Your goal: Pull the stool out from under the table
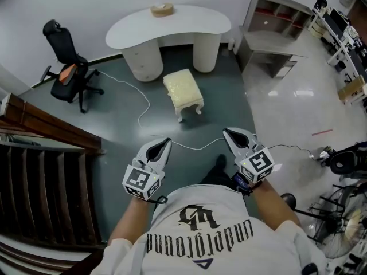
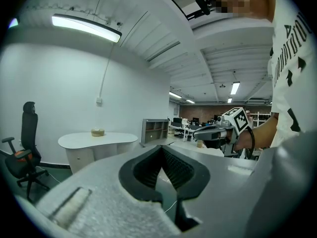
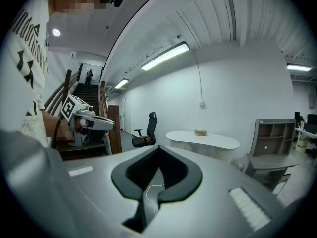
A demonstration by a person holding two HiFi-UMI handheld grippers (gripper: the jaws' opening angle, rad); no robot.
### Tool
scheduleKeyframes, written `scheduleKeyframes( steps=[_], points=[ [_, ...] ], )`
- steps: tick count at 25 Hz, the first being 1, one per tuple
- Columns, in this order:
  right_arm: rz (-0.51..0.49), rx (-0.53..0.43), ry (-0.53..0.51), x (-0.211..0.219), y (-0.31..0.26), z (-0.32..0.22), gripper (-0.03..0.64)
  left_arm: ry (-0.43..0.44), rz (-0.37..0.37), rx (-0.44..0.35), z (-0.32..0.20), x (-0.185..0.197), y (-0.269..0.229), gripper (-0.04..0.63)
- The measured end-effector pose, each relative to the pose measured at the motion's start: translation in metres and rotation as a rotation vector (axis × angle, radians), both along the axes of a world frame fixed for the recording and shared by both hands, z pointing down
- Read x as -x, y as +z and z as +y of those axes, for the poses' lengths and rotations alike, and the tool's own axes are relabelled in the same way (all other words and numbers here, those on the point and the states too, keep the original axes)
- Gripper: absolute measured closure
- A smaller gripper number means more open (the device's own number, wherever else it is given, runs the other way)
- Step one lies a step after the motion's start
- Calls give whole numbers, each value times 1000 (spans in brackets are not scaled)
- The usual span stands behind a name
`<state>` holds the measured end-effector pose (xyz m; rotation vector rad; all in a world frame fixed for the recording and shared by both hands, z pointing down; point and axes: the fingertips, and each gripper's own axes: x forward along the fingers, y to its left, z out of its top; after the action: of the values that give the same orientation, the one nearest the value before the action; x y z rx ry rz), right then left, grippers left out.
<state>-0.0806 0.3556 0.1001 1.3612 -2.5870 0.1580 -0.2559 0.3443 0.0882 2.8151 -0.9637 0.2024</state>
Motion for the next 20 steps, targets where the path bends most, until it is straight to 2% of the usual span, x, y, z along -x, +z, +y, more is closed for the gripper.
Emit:
scheduleKeyframes(
  steps=[8,20],
  points=[
    [2,-20,-62,37,-7,32,617,-61,36,-51,26,34,-18,588],
    [0,-27,-96,54,-2,73,617,-28,28,-42,70,35,-4,589]
  ],
)
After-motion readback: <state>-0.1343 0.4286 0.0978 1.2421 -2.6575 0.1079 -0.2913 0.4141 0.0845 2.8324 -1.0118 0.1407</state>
